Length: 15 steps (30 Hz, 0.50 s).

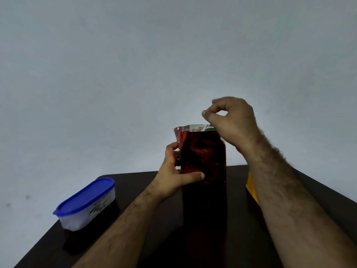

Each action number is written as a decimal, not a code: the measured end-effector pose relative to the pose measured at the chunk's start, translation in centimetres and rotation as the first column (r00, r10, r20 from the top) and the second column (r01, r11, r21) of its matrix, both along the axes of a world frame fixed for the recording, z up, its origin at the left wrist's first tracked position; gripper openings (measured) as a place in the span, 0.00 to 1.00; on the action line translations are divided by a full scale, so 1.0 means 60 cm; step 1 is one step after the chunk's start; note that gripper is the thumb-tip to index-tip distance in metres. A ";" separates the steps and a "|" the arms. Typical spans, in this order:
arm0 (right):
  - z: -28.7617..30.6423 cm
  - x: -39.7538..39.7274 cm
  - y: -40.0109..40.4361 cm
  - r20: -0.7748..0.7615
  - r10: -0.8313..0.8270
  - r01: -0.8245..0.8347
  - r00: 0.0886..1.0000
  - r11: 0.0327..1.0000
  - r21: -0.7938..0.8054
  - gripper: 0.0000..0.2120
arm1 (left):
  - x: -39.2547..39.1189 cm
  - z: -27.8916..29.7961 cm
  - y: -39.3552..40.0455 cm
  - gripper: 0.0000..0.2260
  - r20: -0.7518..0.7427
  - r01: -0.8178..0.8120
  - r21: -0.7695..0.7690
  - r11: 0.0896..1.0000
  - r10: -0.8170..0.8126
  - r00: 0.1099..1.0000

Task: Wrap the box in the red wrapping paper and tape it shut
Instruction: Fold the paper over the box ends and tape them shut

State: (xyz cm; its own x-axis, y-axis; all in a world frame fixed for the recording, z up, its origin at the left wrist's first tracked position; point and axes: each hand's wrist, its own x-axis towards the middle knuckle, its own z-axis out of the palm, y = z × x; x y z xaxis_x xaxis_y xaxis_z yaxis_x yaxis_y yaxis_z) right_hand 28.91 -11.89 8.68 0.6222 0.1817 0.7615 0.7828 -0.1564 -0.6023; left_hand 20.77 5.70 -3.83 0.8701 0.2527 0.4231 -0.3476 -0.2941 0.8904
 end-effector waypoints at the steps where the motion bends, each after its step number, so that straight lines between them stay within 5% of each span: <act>1: 0.003 0.015 -0.018 -0.064 0.018 -0.020 0.998 0.999 -0.038 0.05 | 0.000 0.001 0.006 0.43 -0.001 0.006 -0.007 1.000 -0.006 1.000; 5: -0.006 0.044 -0.064 -0.277 0.238 -0.315 0.931 0.908 -0.278 0.17 | -0.014 0.009 0.037 0.41 -0.006 0.039 0.003 0.999 -0.039 0.999; 9: -0.012 0.042 -0.069 -0.140 0.328 -0.356 0.934 0.823 -0.442 0.34 | -0.017 0.011 0.044 0.41 -0.011 0.088 0.010 0.996 -0.088 0.996; 15: 0.002 0.031 -0.072 0.040 0.303 -0.254 0.952 0.856 -0.450 0.17 | -0.008 0.009 0.040 0.41 -0.013 0.100 0.027 0.995 -0.100 0.995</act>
